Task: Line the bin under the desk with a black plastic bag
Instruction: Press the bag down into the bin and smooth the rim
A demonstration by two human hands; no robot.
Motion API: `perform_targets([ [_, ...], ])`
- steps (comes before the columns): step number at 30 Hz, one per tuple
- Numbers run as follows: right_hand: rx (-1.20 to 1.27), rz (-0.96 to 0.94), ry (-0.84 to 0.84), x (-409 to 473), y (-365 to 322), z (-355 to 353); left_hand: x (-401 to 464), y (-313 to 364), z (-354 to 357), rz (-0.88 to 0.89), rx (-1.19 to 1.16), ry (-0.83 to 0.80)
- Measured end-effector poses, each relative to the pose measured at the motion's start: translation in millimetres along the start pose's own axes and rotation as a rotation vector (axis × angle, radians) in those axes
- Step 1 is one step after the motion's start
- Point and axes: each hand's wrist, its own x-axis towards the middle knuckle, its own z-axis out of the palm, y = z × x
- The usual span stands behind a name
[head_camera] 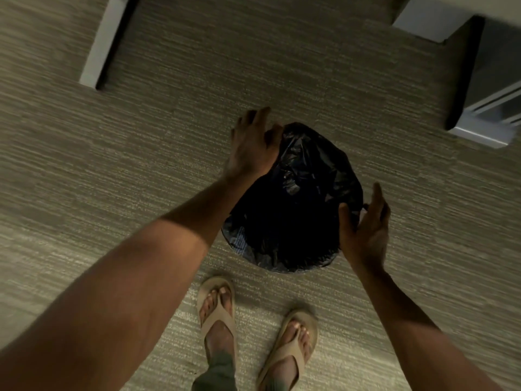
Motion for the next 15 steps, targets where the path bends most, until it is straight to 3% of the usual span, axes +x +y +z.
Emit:
perform_targets([
  [4,0.161,0.290,0.091,-19,6,1,-66,-37,-27,-0.445,-0.277,0.310],
  [6,0.249,0.411,0.094,-29,12,4,-105,-52,-30,-0.701,-0.413,0.362],
  [8,0.329,0.507,0.080,-38,12,11,-140,-59,-26,-0.851,-0.540,0.315],
  [12,0.398,0.573,0.079,-47,8,21,-173,-64,-15,-0.863,-0.535,0.007],
  [15,0.384,0.554,0.075,-48,10,25,-175,-68,-16,-0.809,-0.474,-0.059],
])
